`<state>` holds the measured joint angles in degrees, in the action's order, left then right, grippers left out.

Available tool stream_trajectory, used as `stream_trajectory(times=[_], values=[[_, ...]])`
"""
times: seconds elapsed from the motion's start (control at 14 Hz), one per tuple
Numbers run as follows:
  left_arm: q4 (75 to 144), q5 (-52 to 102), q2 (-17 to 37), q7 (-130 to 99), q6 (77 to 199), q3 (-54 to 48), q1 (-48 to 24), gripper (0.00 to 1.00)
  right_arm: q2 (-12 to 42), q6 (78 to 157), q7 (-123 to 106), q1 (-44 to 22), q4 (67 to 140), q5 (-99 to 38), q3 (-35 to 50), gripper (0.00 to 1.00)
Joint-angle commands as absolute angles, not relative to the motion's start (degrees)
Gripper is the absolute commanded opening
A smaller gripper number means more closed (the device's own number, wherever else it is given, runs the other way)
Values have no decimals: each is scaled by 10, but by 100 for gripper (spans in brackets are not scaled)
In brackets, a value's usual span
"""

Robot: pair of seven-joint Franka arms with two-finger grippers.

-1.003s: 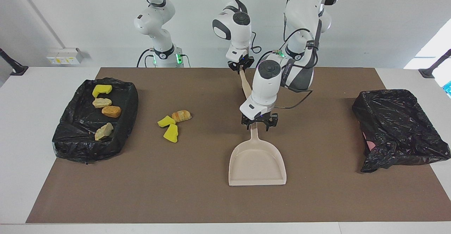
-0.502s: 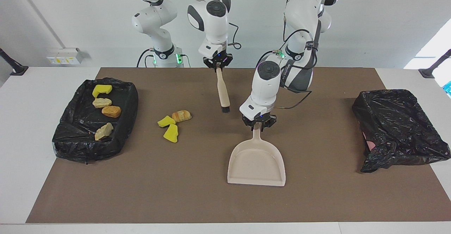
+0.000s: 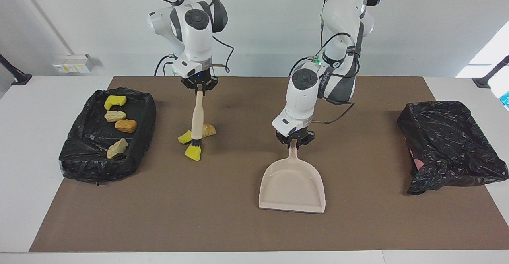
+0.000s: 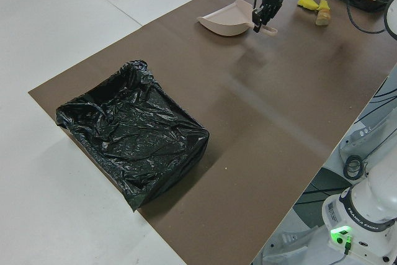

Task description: Sweep and dump trash in bin

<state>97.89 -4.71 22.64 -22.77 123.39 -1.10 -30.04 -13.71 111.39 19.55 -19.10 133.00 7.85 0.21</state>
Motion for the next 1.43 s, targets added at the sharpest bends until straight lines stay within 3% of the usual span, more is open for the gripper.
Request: stream_trajectory(times=[0.0, 0.36, 0.65, 0.86, 1.15, 1.36], values=[[981, -61, 189, -182, 1197, -7, -283, 0, -134, 1118, 108, -115, 1346, 124, 11, 0], [982, -61, 155, -46, 1126, -6, -266, 0, -65, 1143, 63, -90, 1351, 143, 11, 0], [983, -62, 141, 141, 1084, -6, -248, 0, -26, 1186, 68, -113, 1346, 80, 12, 0], [990, -62, 139, 258, 1083, -6, -236, 0, -18, 1164, 111, -146, 1315, 11, 13, 0], [1000, -62, 135, 417, 1087, -6, -221, 0, -90, 1079, 140, -128, 1313, 42, 10, 0], [1026, -62, 127, 567, 1121, -7, -221, 0, -145, 1060, 158, -123, 1379, 83, 11, 0]])
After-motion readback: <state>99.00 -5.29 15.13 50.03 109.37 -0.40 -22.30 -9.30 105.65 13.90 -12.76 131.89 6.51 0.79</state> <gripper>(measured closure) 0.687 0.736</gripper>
